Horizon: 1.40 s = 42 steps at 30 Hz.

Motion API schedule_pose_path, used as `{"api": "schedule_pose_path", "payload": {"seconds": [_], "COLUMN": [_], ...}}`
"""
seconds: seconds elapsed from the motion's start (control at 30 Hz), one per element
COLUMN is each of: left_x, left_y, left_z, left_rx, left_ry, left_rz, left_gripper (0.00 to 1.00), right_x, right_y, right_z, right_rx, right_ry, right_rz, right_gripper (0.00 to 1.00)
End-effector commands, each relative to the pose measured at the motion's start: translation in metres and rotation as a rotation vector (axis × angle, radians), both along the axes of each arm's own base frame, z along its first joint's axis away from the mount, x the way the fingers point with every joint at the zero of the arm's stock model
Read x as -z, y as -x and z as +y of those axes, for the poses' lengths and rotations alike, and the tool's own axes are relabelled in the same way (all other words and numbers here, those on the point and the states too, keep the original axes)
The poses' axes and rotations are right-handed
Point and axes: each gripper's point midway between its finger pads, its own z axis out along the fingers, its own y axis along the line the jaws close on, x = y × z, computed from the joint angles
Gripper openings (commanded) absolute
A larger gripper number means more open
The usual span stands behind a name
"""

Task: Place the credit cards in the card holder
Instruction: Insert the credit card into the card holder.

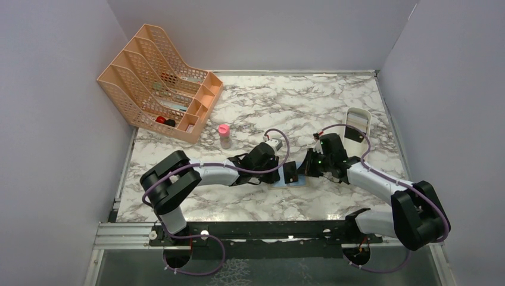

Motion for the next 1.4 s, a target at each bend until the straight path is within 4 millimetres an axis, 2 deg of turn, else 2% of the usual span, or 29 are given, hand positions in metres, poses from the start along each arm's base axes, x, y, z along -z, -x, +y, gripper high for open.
{"api": "schedule_pose_path", "payload": {"seconds": [0.0, 0.47, 0.63, 1.1, 1.37], "left_x": [-0.002, 0.003, 0.004, 0.011, 0.013], "left_y": [-0.008, -0.005, -0.003, -0.001, 0.001], "left_z": [0.012, 0.031, 0.035, 0.038, 0.036], "left_rx": [-0.038, -0.069, -0.074, -0.067, -0.065], "left_ry": [-0.040, -0.083, -0.086, -0.098, -0.090], "left_rz": [-0.048, -0.061, -0.062, -0.054, -0.042], "left_gripper": [0.16, 0.16, 0.12, 0.11, 0.11], "right_x": [0.001, -0.003, -0.003, -0.013, -0.003], "right_y": [-0.004, -0.006, -0.006, -0.014, -0.005], "right_z": [-0.004, -0.004, -0.005, -0.012, -0.003], "right_rx": [-0.001, 0.002, 0.008, 0.055, -0.009], "right_ry": [0.043, 0.042, 0.043, 0.070, 0.038], "right_rz": [-0.022, -0.029, -0.031, -0.068, -0.040], "right_gripper": [0.01, 0.01, 0.01, 0.01, 0.01]}}
